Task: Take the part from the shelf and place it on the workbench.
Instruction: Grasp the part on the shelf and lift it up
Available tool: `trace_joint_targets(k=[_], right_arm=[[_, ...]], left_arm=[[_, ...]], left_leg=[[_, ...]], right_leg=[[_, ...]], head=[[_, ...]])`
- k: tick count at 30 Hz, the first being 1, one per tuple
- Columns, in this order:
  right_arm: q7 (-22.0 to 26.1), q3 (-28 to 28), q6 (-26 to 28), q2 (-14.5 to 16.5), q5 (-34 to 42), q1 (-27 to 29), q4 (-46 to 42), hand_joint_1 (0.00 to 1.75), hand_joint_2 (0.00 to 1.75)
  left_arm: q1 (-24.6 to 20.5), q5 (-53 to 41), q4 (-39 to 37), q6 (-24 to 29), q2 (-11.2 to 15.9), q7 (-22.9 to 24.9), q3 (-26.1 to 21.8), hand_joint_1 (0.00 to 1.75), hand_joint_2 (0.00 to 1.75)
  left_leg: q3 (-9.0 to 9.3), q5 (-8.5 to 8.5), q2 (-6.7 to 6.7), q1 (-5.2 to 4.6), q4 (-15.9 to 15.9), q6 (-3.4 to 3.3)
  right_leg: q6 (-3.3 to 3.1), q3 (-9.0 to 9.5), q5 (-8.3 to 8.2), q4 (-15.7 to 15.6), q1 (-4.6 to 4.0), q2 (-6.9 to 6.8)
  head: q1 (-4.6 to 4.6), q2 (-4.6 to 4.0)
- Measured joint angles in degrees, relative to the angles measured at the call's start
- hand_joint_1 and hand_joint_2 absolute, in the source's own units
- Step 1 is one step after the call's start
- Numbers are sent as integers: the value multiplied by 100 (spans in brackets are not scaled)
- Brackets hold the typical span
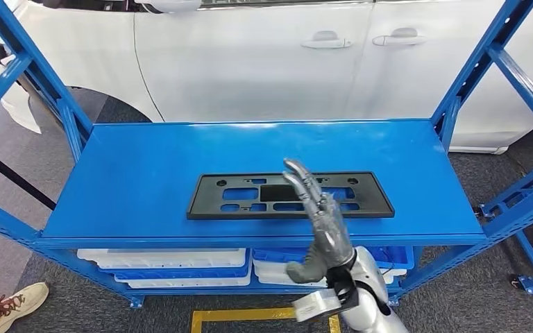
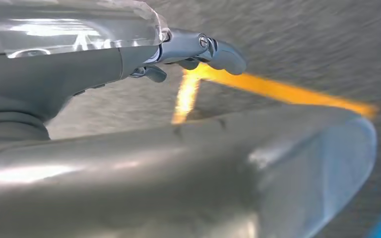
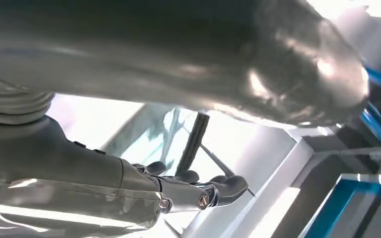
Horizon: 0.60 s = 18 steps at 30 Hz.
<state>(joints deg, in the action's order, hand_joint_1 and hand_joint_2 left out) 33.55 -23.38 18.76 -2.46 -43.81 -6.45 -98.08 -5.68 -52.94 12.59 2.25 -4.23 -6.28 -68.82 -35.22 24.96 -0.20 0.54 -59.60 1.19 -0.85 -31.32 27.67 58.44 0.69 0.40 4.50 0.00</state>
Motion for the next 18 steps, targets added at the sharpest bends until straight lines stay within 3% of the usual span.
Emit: trace_joint_targets(k=[3, 5, 6, 8, 9, 10, 11, 12, 14, 16, 18], right_arm=[[-598, -419, 1122, -1, -1785, -129, 499, 0, 175], [-1102, -690, 1701, 4, -2830, -249, 861, 0, 175], [-1353, -812, 1883, 13, -3224, -323, 1053, 0, 175], [-1739, -1007, 2031, 41, -3698, -465, 1452, 0, 175], [-1864, -1085, 2045, 61, -3818, -533, 1648, 0, 175], [-1966, -1158, 2045, 84, -3907, -601, 1836, 0, 175], [-2050, -1223, 2044, 109, -3968, -676, 2006, 0, 175], [-2135, -1290, 2044, 141, -4021, -767, 2185, 0, 175], [-2281, -1402, 2045, 211, -4101, -968, 2507, 0, 175], [-2356, -1488, 2047, 273, -4142, -1129, 2765, 0, 175], [-2386, -1544, 2050, 317, -4157, -1213, 2930, 0, 175]], left_arm=[[45, -142, 0, 192, -4, 617, 83, 0, 0], [68, -192, 0, 284, -13, 763, 131, 0, 0], [66, -204, 0, 309, -18, 789, 149, 0, 0], [60, -208, 0, 328, -22, 788, 166, 0, 0], [62, -204, 0, 330, -21, 776, 167, 0, 0], [66, -197, 0, 329, -21, 756, 167, 0, 0], [70, -187, 0, 328, -21, 735, 167, 0, 0], [73, -177, 0, 323, -22, 714, 166, 0, 0], [74, -162, 0, 312, -28, 678, 166, 0, 0], [75, -155, 0, 306, -37, 662, 166, 0, 0], [80, -152, 0, 306, -39, 655, 165, 0, 0]], left_leg=[[49, -46, 1, -16, 114, -122], [85, -99, 3, 7, 177, -187], [102, -108, 6, 18, 207, -218], [109, -94, 7, 2, 216, -260], [112, -84, 5, -6, 214, -271], [116, -75, 2, -12, 210, -275], [125, -63, -3, -15, 204, -271], [140, -49, -8, -17, 195, -263], [161, -9, -16, -34, 161, -229], [156, 20, -18, -50, 134, -177], [160, 26, -18, -48, 144, -114]], right_leg=[[106, 21, 55, -10, -18, -6], [158, -13, 159, 110, -17, -17], [175, -121, 288, 332, -14, -21], [196, -517, 621, 1076, 1, -23], [205, -718, 721, 1417, 5, -23], [211, -846, 716, 1596, 7, -23], [208, -862, 591, 1543, 7, -24], [194, -770, 379, 1278, 6, -24], [136, -444, -29, 496, -10, -26], [85, -271, -158, 78, -35, -26], [43, -263, -152, 35, -44, -22]], head=[[0, 0], [0, 0], [-1, 0], [-2, 0], [-2, 0], [-2, 0], [-2, 0], [-2, 0], [-2, 0], [-2, 0], [-1, 0]])
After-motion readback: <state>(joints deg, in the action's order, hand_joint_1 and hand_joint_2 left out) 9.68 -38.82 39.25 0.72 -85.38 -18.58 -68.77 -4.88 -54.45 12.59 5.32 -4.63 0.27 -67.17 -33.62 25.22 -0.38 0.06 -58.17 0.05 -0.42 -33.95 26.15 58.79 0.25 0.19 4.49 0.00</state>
